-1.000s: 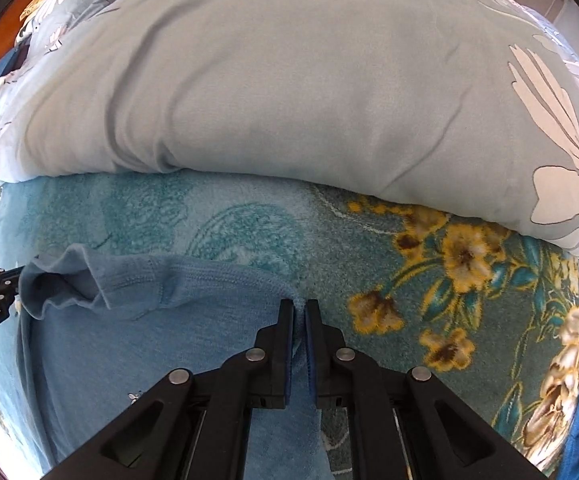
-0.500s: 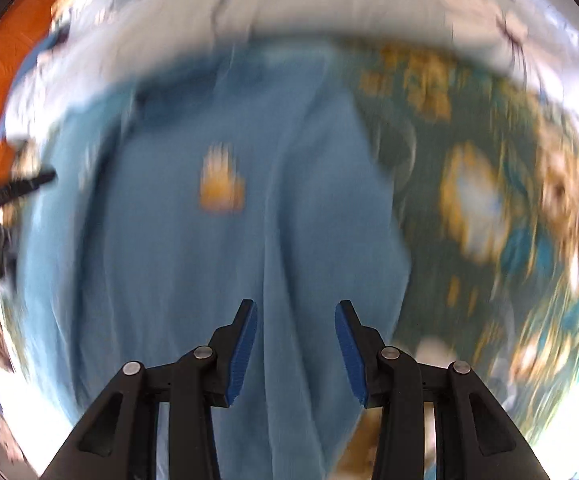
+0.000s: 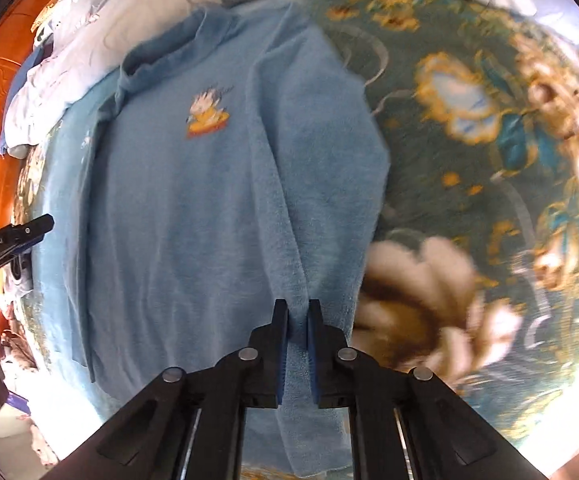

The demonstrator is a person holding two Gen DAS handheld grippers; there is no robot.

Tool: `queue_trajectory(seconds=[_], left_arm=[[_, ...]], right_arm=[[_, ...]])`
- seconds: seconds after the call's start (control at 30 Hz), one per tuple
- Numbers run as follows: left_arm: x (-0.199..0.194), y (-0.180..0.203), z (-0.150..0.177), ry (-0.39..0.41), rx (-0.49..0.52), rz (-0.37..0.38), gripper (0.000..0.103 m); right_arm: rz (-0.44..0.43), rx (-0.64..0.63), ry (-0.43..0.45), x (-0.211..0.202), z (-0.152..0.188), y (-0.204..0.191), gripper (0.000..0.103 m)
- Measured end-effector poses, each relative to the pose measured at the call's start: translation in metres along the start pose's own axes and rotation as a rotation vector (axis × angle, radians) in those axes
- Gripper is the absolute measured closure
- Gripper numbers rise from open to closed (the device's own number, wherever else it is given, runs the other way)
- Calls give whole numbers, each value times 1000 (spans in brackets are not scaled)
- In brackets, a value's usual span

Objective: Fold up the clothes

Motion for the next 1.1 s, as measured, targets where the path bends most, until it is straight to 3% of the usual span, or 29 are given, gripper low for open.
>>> queue_trajectory(seconds=[0.23,0.33,0.5,0.6,0.73,0.8,0.83,0.87,1.0,1.1], left_arm=[[0,-2,13,-19,-3,-5,51],[-2,-9,19,-28,-8,-15,51],[-3,-19,25,-30,-11,-36,51],[-1,-26,28,-32,-7,-47,51],[3,-35,39,-38,-8,-29,51],[7,-36,44,-43,-5,-13,51],[8,-36,48,-46,-2,-2,51],[11,-35,52,-52,5,8,51],[28,-25,65,-82,71,37,51],[44,-16,72,-101,140,52,51]], right_arm=[[237,63,136,-69,-45,101,97],[288,118,186,-83,-74,145,97],[362,121,165,-65,-121,182,97],[386,108,109,-45,-131,187,97],[423,104,130,-42,-132,177,94],[453,103,161,-52,-128,170,85],[469,103,176,-57,-125,167,68],[481,105,192,-63,-121,163,59],[481,129,265,-87,-98,138,57],[424,159,255,-81,-69,109,57]])
Point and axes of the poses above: each gripper's, at about its wrist camera, not at the fingertips, and x roughly the way its jaws point, y to its right, z to its underside, the point moved 9 cm from there along x, roughly the way its jaws point, and after that the axes turned 7 degrees about -y, right-handed, at the moved point
